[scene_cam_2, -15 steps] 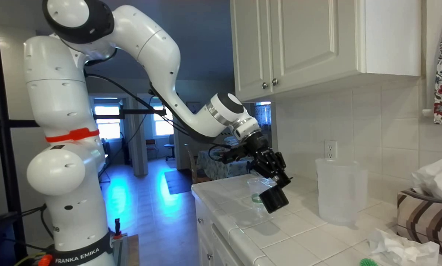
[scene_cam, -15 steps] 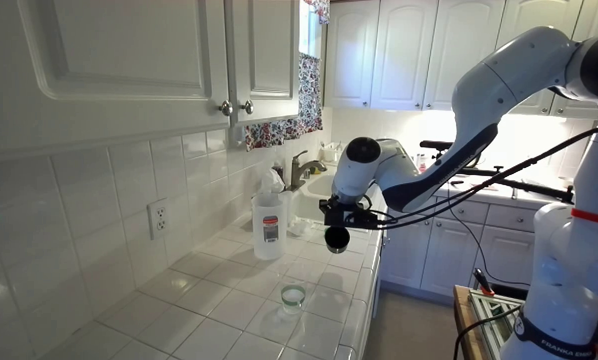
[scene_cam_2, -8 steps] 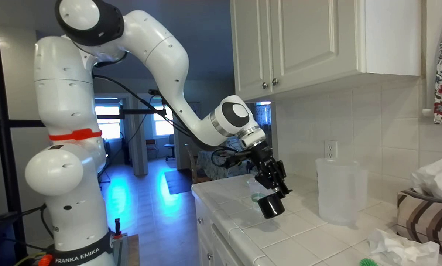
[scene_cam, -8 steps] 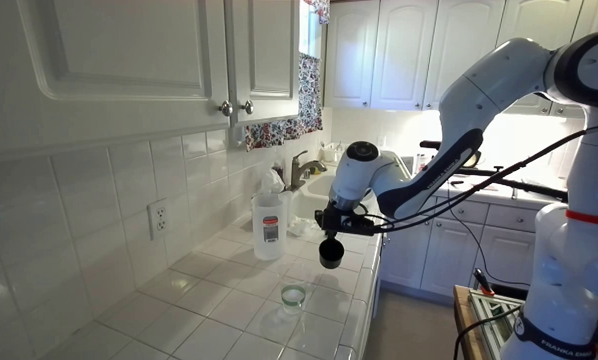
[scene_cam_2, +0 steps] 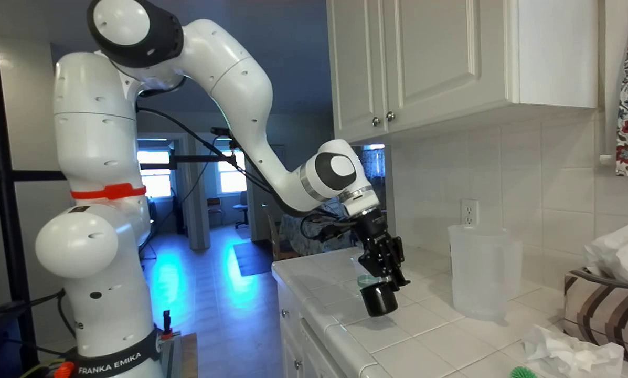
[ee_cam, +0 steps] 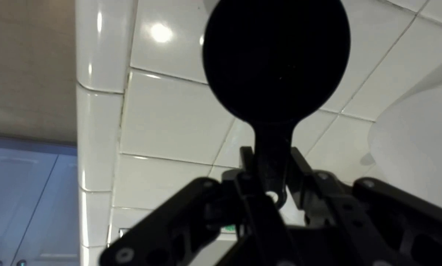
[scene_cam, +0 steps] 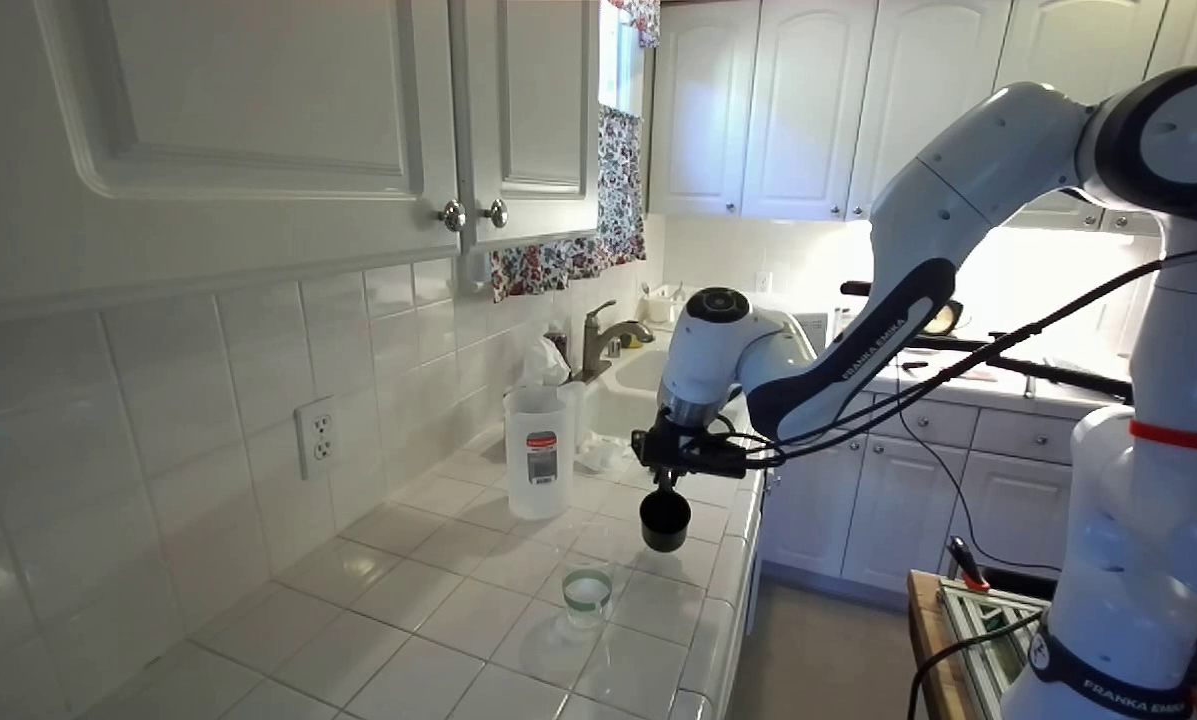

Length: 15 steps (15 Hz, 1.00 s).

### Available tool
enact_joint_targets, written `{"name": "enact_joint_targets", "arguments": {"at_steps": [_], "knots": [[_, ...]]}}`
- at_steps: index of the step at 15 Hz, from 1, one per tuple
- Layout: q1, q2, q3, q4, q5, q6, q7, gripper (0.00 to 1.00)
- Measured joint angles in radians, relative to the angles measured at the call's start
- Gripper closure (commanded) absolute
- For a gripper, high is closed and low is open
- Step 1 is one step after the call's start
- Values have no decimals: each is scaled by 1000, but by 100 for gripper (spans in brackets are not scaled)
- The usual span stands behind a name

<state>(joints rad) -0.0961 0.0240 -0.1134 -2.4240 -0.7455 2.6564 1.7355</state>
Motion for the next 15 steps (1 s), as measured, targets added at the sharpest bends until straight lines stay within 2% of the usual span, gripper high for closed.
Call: {"name": "enact_joint_targets", "arguments": {"at_steps": [3,9,15], "knots": [[0,22,-2,0,68,-1,-27,94],[0,42,-10,1,135,0,-46,94],[0,49,-11,1,276,12,-149,94]]}}
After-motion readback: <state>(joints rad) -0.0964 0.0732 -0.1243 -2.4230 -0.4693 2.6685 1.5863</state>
